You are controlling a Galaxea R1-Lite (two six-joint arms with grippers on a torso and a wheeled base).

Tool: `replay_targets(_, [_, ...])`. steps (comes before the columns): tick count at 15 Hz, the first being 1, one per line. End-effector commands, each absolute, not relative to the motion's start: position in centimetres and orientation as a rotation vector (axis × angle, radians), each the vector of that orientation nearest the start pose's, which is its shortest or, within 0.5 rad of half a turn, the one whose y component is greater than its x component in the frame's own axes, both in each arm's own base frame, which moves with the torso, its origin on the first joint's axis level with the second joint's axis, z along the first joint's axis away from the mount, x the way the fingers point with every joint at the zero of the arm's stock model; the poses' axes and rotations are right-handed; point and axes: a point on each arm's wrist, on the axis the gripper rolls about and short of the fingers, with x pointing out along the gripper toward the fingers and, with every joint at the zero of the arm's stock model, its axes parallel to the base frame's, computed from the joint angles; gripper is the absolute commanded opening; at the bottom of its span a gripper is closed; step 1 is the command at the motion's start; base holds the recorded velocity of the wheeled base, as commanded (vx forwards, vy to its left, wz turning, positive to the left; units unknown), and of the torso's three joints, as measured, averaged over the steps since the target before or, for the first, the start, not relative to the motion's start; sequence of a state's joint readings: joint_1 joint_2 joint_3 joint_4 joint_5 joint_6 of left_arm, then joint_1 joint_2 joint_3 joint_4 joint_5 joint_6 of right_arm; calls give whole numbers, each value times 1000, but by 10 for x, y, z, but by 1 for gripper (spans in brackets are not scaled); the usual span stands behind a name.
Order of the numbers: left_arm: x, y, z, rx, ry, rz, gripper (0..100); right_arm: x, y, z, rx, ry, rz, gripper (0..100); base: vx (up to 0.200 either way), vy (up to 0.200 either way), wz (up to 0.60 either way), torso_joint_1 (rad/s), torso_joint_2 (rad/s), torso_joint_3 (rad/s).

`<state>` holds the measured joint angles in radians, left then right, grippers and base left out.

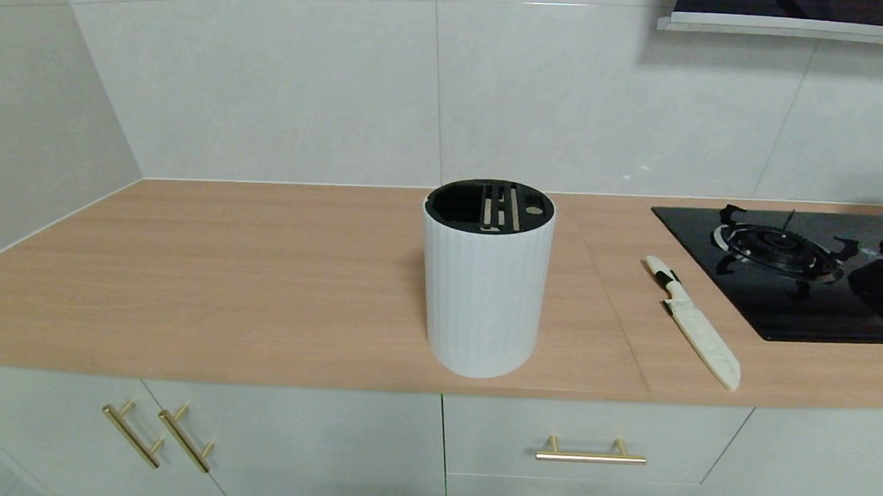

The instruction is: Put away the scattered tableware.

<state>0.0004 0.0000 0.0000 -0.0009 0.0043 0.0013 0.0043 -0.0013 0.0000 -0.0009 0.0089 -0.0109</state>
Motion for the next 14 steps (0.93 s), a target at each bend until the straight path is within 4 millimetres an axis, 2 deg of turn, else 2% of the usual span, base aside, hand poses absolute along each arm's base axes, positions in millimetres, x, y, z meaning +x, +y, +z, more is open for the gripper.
replay_targets(1, [-23, 0, 76, 2, -2, 5, 100, -23, 0, 75, -11, 0, 14, 100, 0, 0, 0, 232, -520, -286])
replay_targets(14, [-23, 0, 76, 2, -2, 5, 100, -23, 0, 75, -12, 0, 14, 100, 0, 0, 0, 258, -552, -298])
